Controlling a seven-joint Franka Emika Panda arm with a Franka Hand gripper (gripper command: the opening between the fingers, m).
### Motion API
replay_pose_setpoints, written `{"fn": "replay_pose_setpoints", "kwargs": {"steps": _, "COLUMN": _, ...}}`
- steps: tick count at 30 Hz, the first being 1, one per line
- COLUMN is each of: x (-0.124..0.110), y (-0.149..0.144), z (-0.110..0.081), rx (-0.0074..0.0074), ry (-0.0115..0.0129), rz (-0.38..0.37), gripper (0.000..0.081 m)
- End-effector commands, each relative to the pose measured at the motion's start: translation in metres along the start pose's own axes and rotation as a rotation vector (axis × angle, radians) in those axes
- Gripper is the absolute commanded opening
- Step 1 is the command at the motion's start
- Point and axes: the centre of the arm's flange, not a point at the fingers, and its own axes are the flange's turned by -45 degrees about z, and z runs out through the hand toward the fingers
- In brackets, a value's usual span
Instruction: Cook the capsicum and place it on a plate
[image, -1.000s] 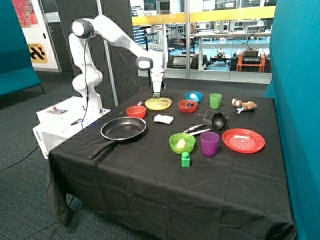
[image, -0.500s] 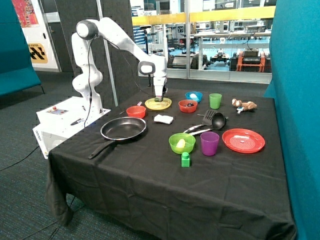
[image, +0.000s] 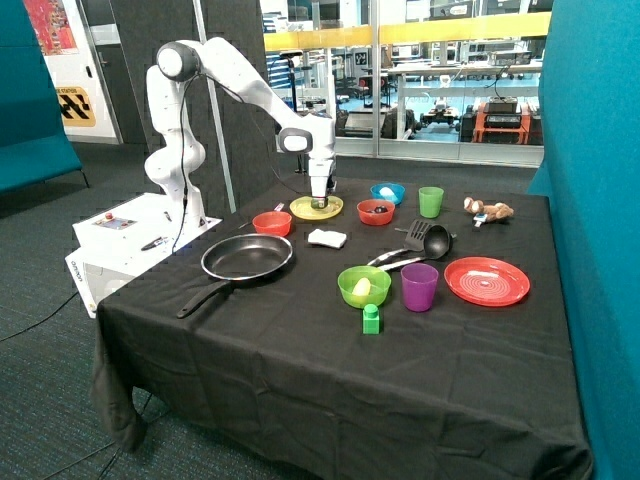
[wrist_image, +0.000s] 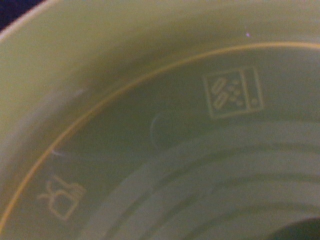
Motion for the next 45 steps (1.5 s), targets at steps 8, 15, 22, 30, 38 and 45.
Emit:
{"fn": "replay_pose_setpoints", "kwargs": {"steps": 8, "x": -0.008, "y": 0.003, "z": 0.012, "rx": 0.0001, "ry": 0.0024, "rz": -0.007, "gripper": 0.0694}}
{"fn": "replay_pose_setpoints", "kwargs": {"steps": 15, "x": -0.008, "y": 0.007, "z": 0.014, "rx": 0.0001, "ry": 0.0024, "rz": -0.004, "gripper": 0.0719}}
{"fn": "replay_pose_setpoints", "kwargs": {"steps": 22, "x": -0.007, "y": 0.007, "z": 0.013, "rx": 0.0001, "ry": 0.0024, "rz": -0.005, "gripper": 0.0747}}
{"fn": "replay_pose_setpoints", "kwargs": {"steps": 30, "x": -0.003, "y": 0.003, "z": 0.012, "rx": 0.0001, "ry": 0.0024, "rz": -0.007, "gripper": 0.0805}}
{"fn": "replay_pose_setpoints", "kwargs": {"steps": 38, "x": -0.002, "y": -0.001, "z": 0.012, "rx": 0.0001, "ry": 0.0024, "rz": -0.009, "gripper": 0.0808}}
{"fn": "replay_pose_setpoints", "kwargs": {"steps": 45, "x": -0.005, "y": -0.004, "z": 0.011, "rx": 0.0001, "ry": 0.0024, "rz": -0.013, "gripper": 0.0808}}
